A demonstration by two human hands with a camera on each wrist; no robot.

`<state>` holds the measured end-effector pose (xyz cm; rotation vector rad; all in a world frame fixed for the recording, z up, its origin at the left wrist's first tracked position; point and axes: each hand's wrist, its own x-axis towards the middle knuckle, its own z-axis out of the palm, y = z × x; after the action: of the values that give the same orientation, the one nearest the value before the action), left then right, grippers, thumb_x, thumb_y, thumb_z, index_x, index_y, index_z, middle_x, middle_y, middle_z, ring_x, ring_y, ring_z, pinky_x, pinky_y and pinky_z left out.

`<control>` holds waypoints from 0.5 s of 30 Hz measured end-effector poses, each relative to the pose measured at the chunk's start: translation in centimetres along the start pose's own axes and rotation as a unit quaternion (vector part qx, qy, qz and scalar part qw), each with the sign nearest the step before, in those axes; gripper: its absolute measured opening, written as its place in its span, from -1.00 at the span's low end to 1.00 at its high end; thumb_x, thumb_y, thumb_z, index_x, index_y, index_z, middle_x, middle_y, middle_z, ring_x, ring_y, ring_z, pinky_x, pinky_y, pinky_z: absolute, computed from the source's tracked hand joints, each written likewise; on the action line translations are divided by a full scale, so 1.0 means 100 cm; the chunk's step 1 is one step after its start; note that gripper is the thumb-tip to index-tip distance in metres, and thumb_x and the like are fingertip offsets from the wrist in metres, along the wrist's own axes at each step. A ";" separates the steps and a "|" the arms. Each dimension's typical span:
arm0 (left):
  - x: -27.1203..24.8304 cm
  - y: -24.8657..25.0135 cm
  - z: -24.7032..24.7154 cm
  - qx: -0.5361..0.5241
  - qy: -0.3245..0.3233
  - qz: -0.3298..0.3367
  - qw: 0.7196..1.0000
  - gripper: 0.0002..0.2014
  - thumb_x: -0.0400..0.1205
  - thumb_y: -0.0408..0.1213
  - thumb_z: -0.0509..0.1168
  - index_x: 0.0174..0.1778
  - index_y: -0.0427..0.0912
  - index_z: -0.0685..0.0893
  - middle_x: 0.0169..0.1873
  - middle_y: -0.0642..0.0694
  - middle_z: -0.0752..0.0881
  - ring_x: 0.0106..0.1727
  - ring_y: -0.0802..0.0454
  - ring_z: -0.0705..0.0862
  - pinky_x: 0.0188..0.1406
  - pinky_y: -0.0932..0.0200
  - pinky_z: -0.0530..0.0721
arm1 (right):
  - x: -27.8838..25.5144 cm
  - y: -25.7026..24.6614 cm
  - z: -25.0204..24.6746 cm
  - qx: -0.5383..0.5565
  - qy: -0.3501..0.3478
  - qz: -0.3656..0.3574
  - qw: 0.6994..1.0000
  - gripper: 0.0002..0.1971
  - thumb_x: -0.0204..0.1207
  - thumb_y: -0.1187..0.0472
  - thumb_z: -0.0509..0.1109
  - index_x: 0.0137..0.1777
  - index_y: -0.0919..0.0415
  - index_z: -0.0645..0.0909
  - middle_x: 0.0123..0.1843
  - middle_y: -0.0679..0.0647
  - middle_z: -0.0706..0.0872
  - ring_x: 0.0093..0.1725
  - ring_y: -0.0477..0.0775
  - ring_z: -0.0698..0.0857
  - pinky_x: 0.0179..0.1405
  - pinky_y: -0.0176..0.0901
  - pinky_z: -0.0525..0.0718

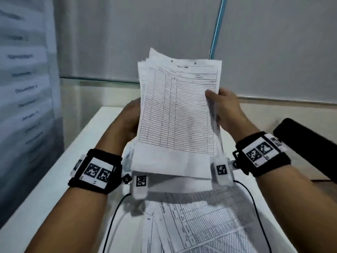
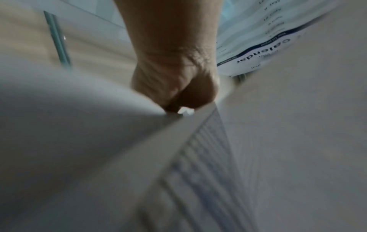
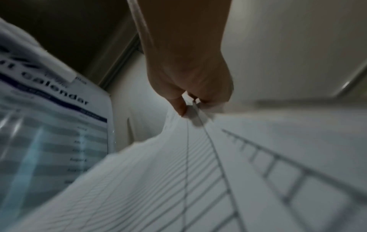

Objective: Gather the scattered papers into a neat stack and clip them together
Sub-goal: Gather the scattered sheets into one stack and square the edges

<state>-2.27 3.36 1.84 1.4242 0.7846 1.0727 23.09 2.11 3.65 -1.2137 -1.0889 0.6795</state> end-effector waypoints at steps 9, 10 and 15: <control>0.010 0.000 0.012 0.161 0.150 0.181 0.959 -0.48 0.63 -0.22 0.52 0.49 -0.10 0.51 0.24 0.08 0.75 0.26 0.13 0.75 0.22 0.37 0.67 | -0.043 -0.008 0.011 -0.039 0.022 -0.272 0.961 -0.58 0.67 0.24 0.43 0.43 0.05 0.34 0.25 -0.02 0.69 0.16 -0.13 0.77 0.15 -0.18 0.77; 0.012 -0.001 0.009 0.141 0.139 0.187 0.962 -0.46 0.59 -0.23 0.56 0.46 -0.10 0.53 0.23 0.06 0.77 0.25 0.13 0.78 0.21 0.36 0.70 | -0.046 -0.005 0.009 -0.019 0.024 -0.282 0.959 -0.42 0.65 0.28 0.46 0.53 0.05 0.23 0.33 -0.05 0.62 0.23 -0.19 0.75 0.18 -0.24 0.75; 0.020 -0.025 -0.015 0.065 0.058 0.113 0.990 -0.40 0.50 -0.11 0.59 0.42 -0.21 0.60 0.19 -0.07 0.83 0.20 -0.02 0.82 0.24 -0.01 0.75 | -0.037 0.026 -0.008 0.033 0.006 -0.098 0.995 -0.29 0.54 0.15 0.57 0.58 0.20 0.28 0.47 0.12 0.63 0.25 -0.04 0.77 0.27 -0.13 0.73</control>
<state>-2.70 6.11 -0.31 1.6004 0.8019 1.3081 22.76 -0.75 0.11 -1.0377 -1.1483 0.5527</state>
